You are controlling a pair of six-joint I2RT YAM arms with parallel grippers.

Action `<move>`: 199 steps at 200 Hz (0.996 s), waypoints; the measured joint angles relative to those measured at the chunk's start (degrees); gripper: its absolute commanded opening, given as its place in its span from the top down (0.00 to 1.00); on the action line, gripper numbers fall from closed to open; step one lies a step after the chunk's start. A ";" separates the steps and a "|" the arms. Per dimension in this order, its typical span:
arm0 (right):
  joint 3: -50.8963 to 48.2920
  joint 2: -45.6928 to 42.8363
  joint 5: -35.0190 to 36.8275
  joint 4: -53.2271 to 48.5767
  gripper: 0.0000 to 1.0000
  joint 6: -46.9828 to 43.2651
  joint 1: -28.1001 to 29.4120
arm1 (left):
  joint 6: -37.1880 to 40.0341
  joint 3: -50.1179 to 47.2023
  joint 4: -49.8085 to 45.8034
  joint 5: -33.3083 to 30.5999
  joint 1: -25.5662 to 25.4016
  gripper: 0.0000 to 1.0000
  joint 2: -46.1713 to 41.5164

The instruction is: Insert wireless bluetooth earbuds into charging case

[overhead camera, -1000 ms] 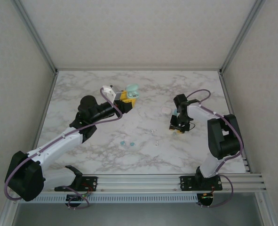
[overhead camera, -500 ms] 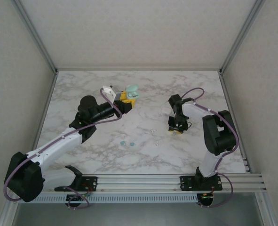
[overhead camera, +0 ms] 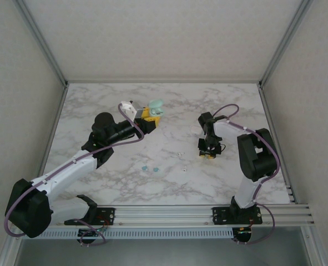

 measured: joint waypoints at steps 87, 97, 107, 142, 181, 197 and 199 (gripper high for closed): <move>1.05 -3.74 0.17 -1.88 0.78 -1.20 0.37 | 0.00 0.00 -0.24 -0.02 -0.02 0.71 0.00; 1.64 -6.05 -0.68 -2.25 0.78 -1.22 0.37 | 0.02 0.00 -0.24 -0.02 0.00 0.71 0.00; 2.56 -8.81 -2.05 -2.45 0.78 -1.20 0.37 | 0.00 0.00 -0.24 -0.02 0.00 0.71 0.00; 9.97 -18.29 -9.84 -2.67 0.77 -0.04 0.37 | 0.02 0.00 -0.24 0.00 0.00 0.71 0.00; 18.64 -25.46 -21.44 1.36 0.76 2.91 0.57 | 0.04 0.00 -0.20 0.59 0.00 0.71 0.31; 21.14 -26.64 -26.36 3.85 0.76 3.82 1.18 | 0.04 0.09 -0.22 1.38 0.00 0.71 1.03; 21.42 -26.73 -27.08 4.20 0.76 3.80 1.33 | 0.02 0.11 -0.22 1.55 0.00 0.71 1.20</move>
